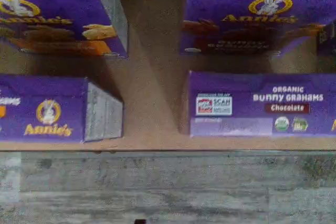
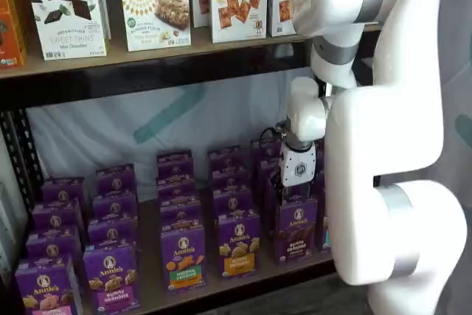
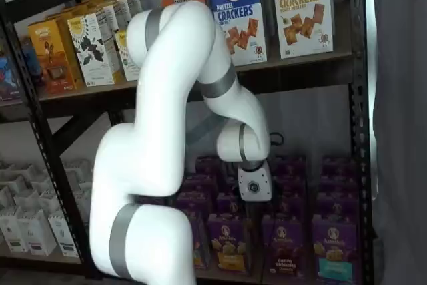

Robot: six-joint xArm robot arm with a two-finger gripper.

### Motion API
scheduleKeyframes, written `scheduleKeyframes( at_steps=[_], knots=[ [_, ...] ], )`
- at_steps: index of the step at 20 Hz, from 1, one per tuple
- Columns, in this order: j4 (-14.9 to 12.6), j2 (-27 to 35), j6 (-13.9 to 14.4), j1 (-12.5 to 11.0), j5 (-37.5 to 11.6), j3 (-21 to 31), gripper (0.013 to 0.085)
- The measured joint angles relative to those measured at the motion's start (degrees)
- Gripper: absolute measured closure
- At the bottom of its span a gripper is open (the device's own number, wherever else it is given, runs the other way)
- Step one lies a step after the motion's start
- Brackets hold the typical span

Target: Pick up the purple box with a brown patch in the center, on the bottom shelf, the fifth box from the left

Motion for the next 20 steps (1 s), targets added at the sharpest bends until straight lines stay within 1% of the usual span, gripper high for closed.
scheduleKeyframes(
  at_steps=[4, 6, 12, 14, 20],
  knots=[
    [-0.1, 5.2, -1.2, -1.3, 0.6, -5.7, 0.013],
    [-0.1, 6.9, -1.6, -1.7, 0.8, -7.6, 0.013],
    [1.1, 12.6, -3.8, -2.7, 0.8, -14.1, 0.013],
    [1.0, 14.2, -3.8, -2.9, 1.0, -16.0, 0.013],
    [-1.0, 17.9, -2.6, -3.5, 1.5, -20.7, 0.013]
  ],
)
